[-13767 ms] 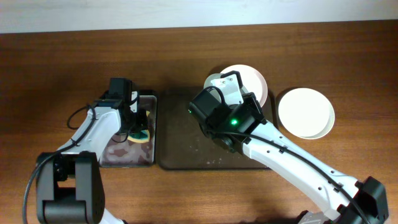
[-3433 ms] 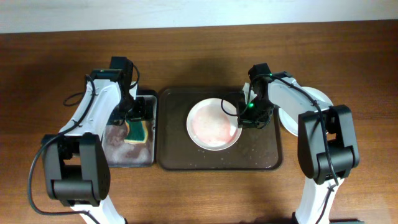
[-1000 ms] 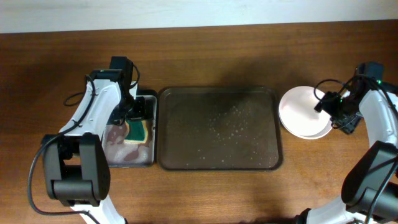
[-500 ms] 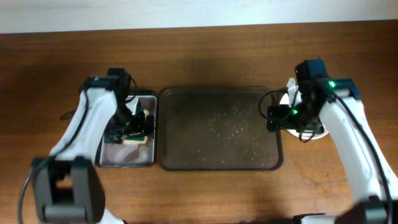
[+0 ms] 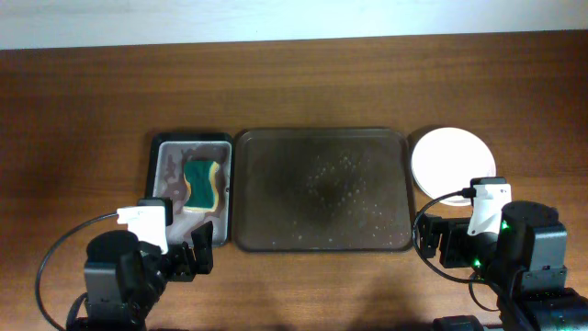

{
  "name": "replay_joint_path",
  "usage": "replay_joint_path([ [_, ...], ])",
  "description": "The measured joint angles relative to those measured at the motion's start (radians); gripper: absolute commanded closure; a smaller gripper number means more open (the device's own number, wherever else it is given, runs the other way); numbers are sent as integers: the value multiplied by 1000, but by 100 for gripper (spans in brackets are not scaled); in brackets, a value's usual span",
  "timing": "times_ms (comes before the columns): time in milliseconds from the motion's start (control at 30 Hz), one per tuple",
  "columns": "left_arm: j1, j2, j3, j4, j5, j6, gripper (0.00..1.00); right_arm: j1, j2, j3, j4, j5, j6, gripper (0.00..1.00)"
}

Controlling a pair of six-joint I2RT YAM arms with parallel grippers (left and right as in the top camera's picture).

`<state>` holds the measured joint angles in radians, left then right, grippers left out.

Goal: Clean dirty plates on tray and stack at the side

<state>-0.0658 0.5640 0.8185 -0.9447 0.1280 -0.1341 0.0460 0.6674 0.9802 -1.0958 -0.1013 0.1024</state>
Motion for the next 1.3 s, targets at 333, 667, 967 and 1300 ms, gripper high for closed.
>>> replay_joint_path([
  [333,0,3,-2,0,0,0,1,1,-256,-206,396,16,-9,2],
  [667,0,5,-3,0,0,0,1,1,-653,-969,1208,53,-48,1],
  [967,0,5,-4,0,0,0,1,1,-655,-970,1025,63,-122,1],
  [1300,0,5,-4,0,-2,0,1,1,-655,-970,1025,63,-129,1],
])
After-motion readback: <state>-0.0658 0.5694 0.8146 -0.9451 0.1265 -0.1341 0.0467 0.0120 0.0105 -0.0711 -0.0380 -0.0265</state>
